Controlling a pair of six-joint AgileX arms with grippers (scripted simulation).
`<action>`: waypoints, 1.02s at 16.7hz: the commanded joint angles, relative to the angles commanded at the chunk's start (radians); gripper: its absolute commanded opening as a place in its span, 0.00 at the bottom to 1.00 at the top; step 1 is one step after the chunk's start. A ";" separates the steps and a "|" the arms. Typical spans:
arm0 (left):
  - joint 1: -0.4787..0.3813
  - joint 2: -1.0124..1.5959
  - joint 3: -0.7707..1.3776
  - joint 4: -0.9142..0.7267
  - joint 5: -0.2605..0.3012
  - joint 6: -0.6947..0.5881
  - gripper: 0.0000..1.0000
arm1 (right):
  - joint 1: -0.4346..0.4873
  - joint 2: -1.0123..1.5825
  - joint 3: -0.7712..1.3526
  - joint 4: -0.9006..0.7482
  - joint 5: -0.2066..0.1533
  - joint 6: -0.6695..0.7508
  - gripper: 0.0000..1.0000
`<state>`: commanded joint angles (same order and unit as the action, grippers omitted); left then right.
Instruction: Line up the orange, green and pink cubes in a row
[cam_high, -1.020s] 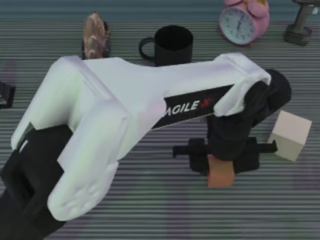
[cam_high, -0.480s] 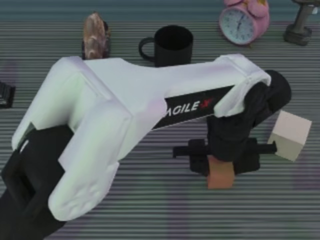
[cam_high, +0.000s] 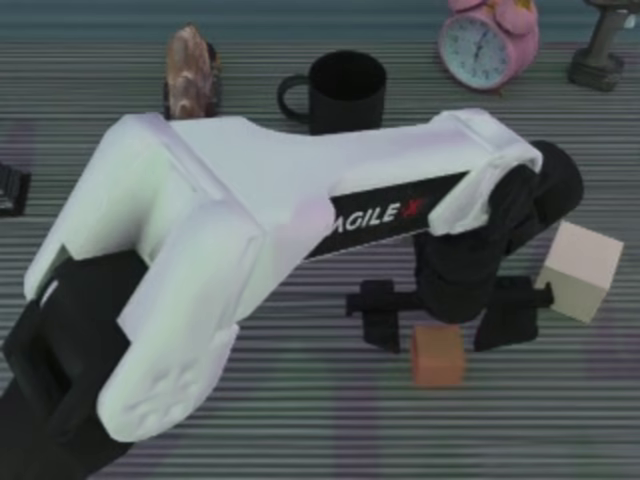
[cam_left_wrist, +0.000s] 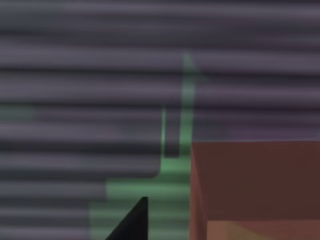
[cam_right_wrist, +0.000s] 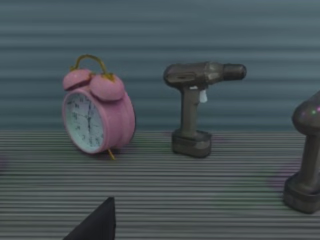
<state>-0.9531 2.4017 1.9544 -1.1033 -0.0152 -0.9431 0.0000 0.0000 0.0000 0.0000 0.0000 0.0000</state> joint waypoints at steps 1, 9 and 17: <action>0.000 0.000 0.000 0.000 0.000 0.000 1.00 | 0.000 0.000 0.000 0.000 0.000 0.000 1.00; 0.002 0.000 0.004 -0.004 0.000 0.000 1.00 | 0.000 0.000 0.000 0.000 0.000 0.000 1.00; 0.017 -0.034 0.207 -0.244 0.000 -0.005 1.00 | 0.000 0.000 0.000 0.000 0.000 0.000 1.00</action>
<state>-0.9362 2.3675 2.1617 -1.3471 -0.0157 -0.9483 0.0000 0.0000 0.0000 0.0000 0.0000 0.0000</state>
